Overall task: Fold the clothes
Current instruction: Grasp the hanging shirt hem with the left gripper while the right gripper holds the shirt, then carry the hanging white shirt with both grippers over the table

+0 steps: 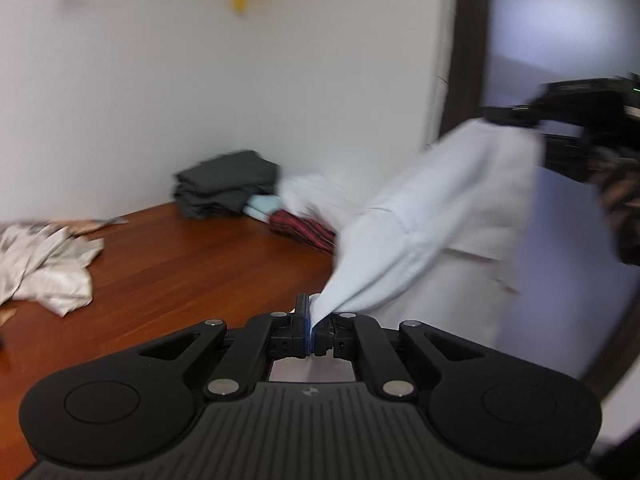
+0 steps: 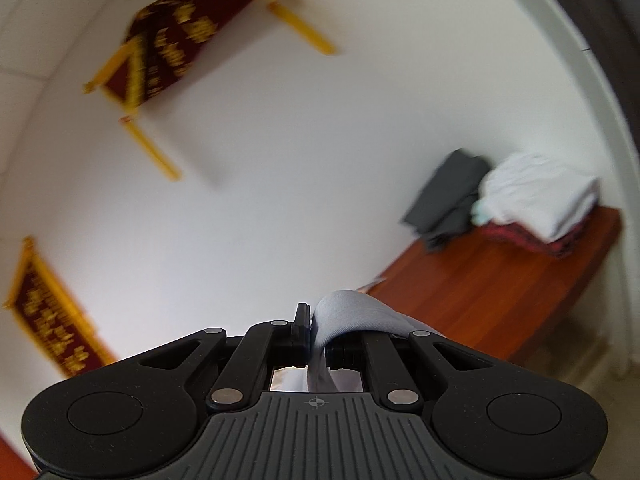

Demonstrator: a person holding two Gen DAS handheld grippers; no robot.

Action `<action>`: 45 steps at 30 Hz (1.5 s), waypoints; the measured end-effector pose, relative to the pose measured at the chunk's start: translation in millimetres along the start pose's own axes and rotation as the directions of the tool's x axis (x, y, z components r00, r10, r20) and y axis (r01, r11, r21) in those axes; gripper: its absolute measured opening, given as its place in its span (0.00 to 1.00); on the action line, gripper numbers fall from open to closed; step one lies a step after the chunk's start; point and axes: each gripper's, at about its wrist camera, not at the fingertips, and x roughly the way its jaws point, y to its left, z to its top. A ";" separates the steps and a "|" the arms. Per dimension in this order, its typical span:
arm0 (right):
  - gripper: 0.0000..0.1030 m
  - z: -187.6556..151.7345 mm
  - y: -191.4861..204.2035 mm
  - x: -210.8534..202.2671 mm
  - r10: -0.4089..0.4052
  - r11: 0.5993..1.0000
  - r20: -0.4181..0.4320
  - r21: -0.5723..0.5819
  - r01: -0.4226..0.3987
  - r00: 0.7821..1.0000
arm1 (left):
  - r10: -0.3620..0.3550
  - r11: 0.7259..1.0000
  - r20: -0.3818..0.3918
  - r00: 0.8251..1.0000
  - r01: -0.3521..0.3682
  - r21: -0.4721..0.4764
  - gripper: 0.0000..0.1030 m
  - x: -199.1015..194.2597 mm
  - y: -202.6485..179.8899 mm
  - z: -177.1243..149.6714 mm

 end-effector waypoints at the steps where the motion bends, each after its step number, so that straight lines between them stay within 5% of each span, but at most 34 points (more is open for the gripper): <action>1: 0.09 4.1 -5.0 5.6 -0.027 1.000 0.012 -0.012 0.027 1.000 | -0.031 0.999 -0.018 0.999 0.031 0.017 0.03 0.2 -3.0 8.4; 7: 0.08 53.1 3.1 62.3 -0.087 0.979 0.073 -0.178 0.099 0.994 | -0.161 0.987 -0.015 0.987 0.161 0.022 0.03 11.8 -18.3 63.1; 13: 0.08 119.3 71.8 159.5 0.011 0.922 0.109 -0.387 0.033 0.994 | -0.161 0.961 0.067 0.985 0.171 -0.215 0.03 27.3 23.9 133.6; 17: 0.08 161.6 148.4 247.8 0.094 0.866 0.081 -0.499 -0.041 0.992 | -0.096 0.924 0.169 0.981 0.151 -0.351 0.03 17.9 79.4 194.4; 21: 0.08 186.4 252.5 346.7 0.181 0.788 0.003 -0.599 -0.143 0.984 | 0.045 0.898 0.292 0.955 0.090 -0.431 0.03 -16.0 153.5 247.0; 27: 0.08 140.2 409.2 496.7 0.266 0.639 -0.173 -0.705 -0.308 0.948 | 0.266 0.786 0.302 0.915 -0.024 -0.617 0.03 -76.0 297.4 249.6; 31: 0.08 51.9 470.6 588.0 0.282 0.573 -0.336 -0.692 -0.439 0.899 | 0.375 0.680 0.197 0.906 -0.125 -0.722 0.03 -113.7 378.0 198.4; 35: 0.08 -61.1 502.1 663.9 0.268 0.509 -0.521 -0.638 -0.578 0.810 | 0.480 0.558 0.052 0.876 -0.258 -0.789 0.03 -151.5 432.2 124.8; 37: 0.08 -120.3 513.0 692.6 0.257 0.483 -0.604 -0.596 -0.642 0.754 | 0.527 0.478 -0.028 0.849 -0.323 -0.816 0.03 -172.1 454.0 81.4; 41: 0.08 -231.1 536.9 739.6 0.227 0.457 -0.746 -0.486 -0.744 0.627 | 0.592 0.277 -0.174 0.787 -0.401 -0.873 0.03 -242.9 488.8 2.8; 45: 0.08 -320.7 574.6 758.8 0.190 0.391 -0.826 -0.432 -0.813 0.531 | 0.652 0.130 -0.254 0.714 -0.436 -0.891 0.03 -309.8 503.0 -42.3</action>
